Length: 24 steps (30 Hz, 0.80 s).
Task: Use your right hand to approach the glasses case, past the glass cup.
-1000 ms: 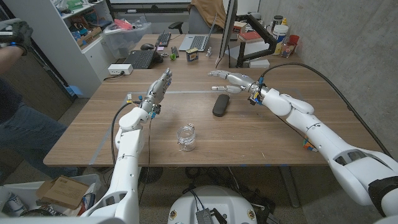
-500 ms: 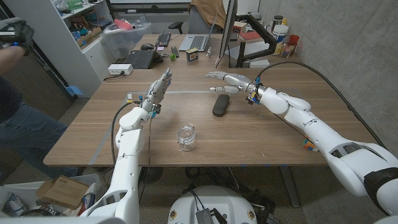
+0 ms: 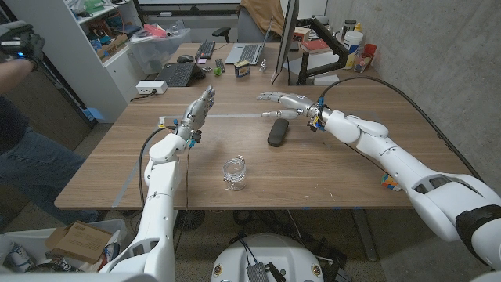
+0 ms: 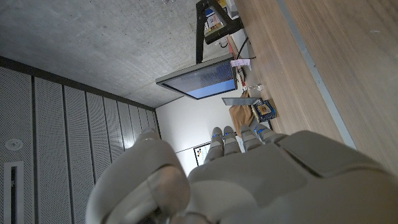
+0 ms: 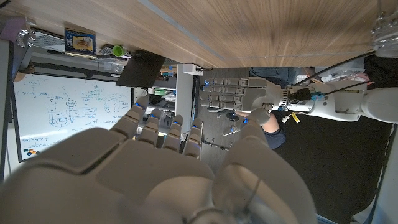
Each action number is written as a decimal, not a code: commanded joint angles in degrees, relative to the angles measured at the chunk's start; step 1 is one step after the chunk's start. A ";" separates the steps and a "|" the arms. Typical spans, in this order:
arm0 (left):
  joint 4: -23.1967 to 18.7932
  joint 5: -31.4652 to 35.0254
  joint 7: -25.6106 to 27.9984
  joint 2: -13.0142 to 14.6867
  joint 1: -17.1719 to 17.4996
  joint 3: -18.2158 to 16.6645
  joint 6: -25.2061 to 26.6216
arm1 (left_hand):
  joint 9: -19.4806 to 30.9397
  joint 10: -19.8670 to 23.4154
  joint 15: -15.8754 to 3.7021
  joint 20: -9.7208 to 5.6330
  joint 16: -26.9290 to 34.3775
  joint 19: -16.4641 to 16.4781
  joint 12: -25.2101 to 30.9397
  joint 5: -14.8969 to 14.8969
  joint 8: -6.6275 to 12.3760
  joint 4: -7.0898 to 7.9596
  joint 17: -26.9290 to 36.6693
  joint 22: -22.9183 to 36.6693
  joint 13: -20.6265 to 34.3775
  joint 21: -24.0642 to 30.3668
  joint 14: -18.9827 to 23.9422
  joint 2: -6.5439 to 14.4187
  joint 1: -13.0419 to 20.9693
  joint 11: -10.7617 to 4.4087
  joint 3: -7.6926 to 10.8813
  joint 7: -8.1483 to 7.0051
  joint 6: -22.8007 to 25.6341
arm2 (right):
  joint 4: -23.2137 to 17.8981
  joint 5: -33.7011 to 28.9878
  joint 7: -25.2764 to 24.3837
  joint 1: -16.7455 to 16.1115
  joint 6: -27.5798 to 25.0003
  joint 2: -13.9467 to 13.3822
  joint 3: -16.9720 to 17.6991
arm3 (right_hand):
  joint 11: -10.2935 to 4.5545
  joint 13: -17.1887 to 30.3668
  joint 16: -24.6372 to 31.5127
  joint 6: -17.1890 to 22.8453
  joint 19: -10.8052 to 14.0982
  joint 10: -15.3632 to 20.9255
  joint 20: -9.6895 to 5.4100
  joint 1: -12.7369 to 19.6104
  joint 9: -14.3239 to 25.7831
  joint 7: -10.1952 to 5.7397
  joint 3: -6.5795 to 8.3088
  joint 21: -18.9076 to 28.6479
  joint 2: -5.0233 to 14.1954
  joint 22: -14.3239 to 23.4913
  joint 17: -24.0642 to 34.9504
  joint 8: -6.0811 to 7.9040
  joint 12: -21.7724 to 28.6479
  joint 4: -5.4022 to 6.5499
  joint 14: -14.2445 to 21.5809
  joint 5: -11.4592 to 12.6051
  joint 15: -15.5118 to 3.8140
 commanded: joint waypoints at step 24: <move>1.38 0.39 -0.15 0.26 -0.77 0.12 -0.92 | 0.21 0.19 -0.02 -0.93 0.07 -0.20 -0.04 0.06 0.18 -0.10 0.15 0.19 0.09 0.01 -0.06 1.10 0.33 -0.16 -0.40 0.05 0.64 | 3.78 -3.29 -0.62 3.16 -0.06 0.26 -4.33 | -0.11 0.37 0.40 1.10 0.38 -0.04 0.57 0.78 0.08 -0.15 0.32 0.12 0.19 0.28 0.24 0.16 0.46 0.14 -0.01 -0.19 0.07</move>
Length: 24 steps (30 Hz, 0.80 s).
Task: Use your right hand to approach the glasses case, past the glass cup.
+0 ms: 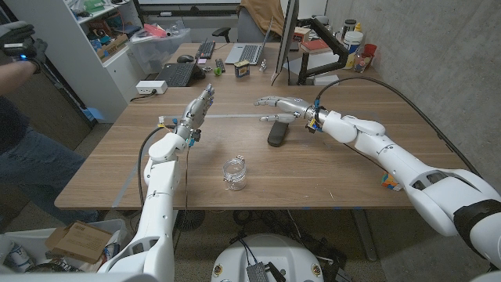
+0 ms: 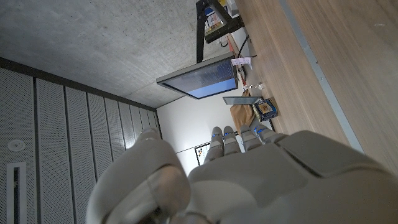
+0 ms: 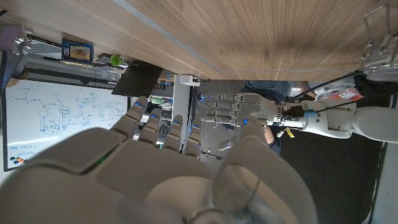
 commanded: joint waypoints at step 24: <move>1.15 0.68 -0.20 0.21 -0.58 0.15 -0.38 | 0.21 0.03 -0.05 -0.82 -0.09 -0.61 -0.14 -0.03 0.14 0.08 0.16 0.20 0.10 -0.12 -0.63 0.73 0.52 -0.36 -0.31 0.36 0.70 | 6.32 -3.49 -0.28 5.17 1.53 1.42 -5.35 | -0.15 0.08 0.39 1.06 0.26 0.16 1.06 0.84 0.09 -0.29 0.34 0.20 0.26 0.28 0.25 0.12 0.57 0.22 -0.03 -0.28 0.27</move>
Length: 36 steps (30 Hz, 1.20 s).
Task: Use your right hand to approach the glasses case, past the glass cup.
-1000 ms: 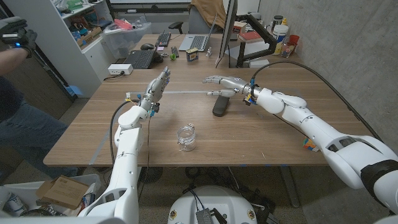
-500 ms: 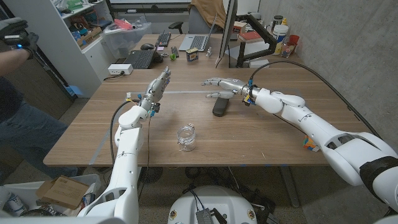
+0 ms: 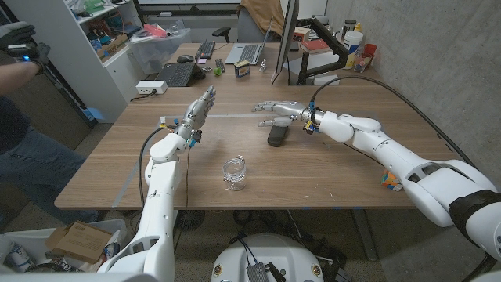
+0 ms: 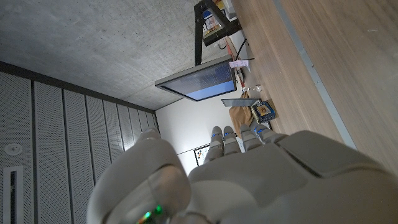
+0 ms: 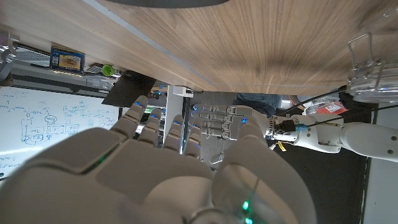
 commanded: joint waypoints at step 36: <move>-0.39 -0.06 -0.41 0.30 0.22 -0.31 0.46 | 0.23 0.08 -0.05 -0.64 -0.01 -0.74 -0.15 -0.13 0.19 0.03 0.17 0.21 0.11 -0.11 -0.64 0.60 0.29 -0.47 -0.52 0.09 1.03 | 12.81 -2.24 -2.71 6.73 0.45 3.79 -6.15 | -0.07 0.09 0.42 1.36 0.35 0.29 1.42 0.33 0.10 -0.29 0.33 0.32 -0.36 0.28 0.26 0.03 0.19 0.26 0.04 -0.37 0.21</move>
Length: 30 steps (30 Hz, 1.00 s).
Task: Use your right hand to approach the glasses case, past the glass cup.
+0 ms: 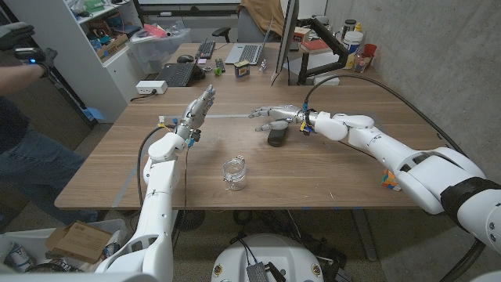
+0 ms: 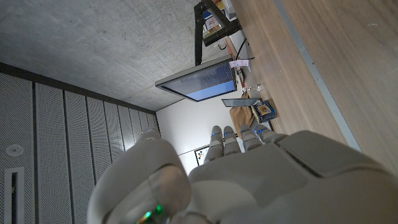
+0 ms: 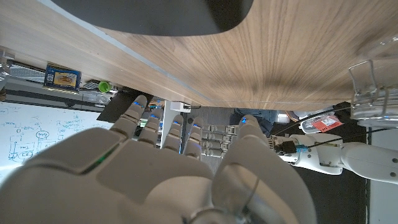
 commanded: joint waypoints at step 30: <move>-3.26 0.14 0.49 -0.03 2.12 0.84 1.83 | 0.25 0.11 -0.07 -0.23 0.02 -0.42 -0.15 -0.20 0.23 0.22 0.17 0.21 0.11 -0.07 -0.64 0.49 0.11 -0.41 -0.46 0.19 0.93 | 7.08 0.86 -2.59 1.65 -0.26 0.93 -2.18 | -0.01 0.10 0.44 0.79 0.46 0.16 0.61 0.44 0.10 -0.24 0.34 0.43 -0.35 0.28 0.27 -0.02 0.16 0.29 0.13 -0.21 -0.05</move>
